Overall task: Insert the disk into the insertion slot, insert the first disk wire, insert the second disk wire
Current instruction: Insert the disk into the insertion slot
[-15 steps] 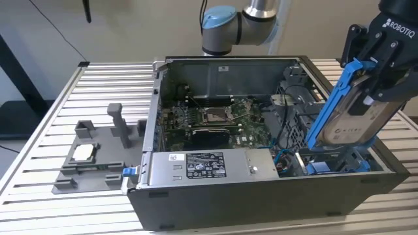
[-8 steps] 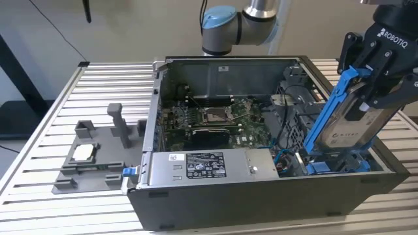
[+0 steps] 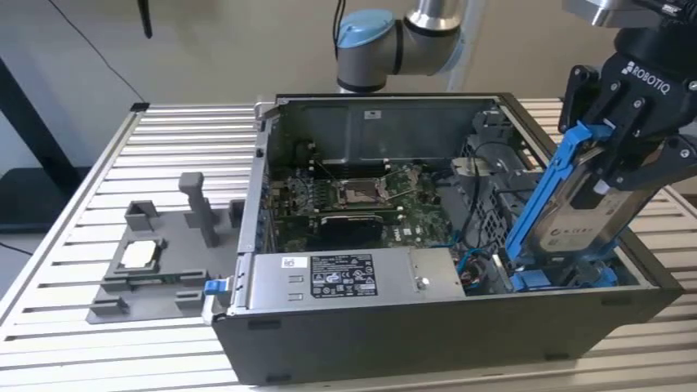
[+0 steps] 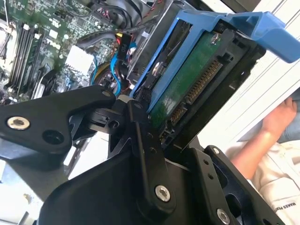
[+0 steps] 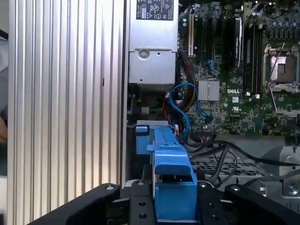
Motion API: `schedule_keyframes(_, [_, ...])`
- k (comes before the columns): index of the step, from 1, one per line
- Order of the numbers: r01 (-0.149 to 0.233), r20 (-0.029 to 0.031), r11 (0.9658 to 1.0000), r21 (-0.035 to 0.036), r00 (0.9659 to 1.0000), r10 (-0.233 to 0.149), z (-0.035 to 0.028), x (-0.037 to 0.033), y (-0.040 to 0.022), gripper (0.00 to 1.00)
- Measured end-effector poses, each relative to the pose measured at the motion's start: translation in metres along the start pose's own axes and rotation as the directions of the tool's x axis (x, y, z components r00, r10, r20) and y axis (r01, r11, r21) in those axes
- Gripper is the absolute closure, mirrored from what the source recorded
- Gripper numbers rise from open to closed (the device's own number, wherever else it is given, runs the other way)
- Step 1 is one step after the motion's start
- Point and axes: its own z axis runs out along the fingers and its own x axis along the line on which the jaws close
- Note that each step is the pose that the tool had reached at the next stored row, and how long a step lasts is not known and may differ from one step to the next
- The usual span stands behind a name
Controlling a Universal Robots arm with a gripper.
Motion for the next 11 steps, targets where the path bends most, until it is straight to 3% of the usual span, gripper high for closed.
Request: schedule_keyframes(11, [0.005,0.0054,1.0,0.0035,1.0,-0.005,0.0139,-0.0001,-0.0025,0.68])
